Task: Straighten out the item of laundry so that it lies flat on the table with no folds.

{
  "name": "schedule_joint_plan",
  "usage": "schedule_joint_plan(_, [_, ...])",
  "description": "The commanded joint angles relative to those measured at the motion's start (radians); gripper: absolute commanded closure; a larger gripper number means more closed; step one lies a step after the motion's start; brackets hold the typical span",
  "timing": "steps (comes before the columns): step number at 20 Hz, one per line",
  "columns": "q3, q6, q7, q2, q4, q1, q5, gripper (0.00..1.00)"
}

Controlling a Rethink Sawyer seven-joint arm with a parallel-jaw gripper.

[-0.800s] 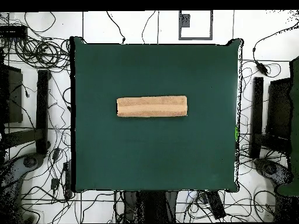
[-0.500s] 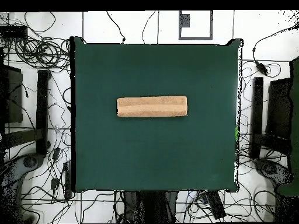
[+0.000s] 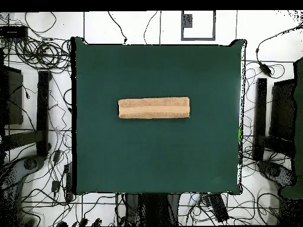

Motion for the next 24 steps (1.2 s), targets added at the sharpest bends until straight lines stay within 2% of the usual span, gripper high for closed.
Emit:
schedule_joint_plan(1, [-0.022,-0.162,0.132,0.194,0.158,-0.091,0.013,0.00])
schedule_joint_plan(12, [0.063,-0.278,0.128,0.379,0.058,-0.182,0.002,0.00])
schedule_joint_plan(18, [0.074,-0.268,0.198,0.473,-0.020,-0.184,0.004,0.00])
schedule_joint_plan(24, [0.082,-0.312,0.205,0.588,-0.098,-0.191,0.010,0.00])
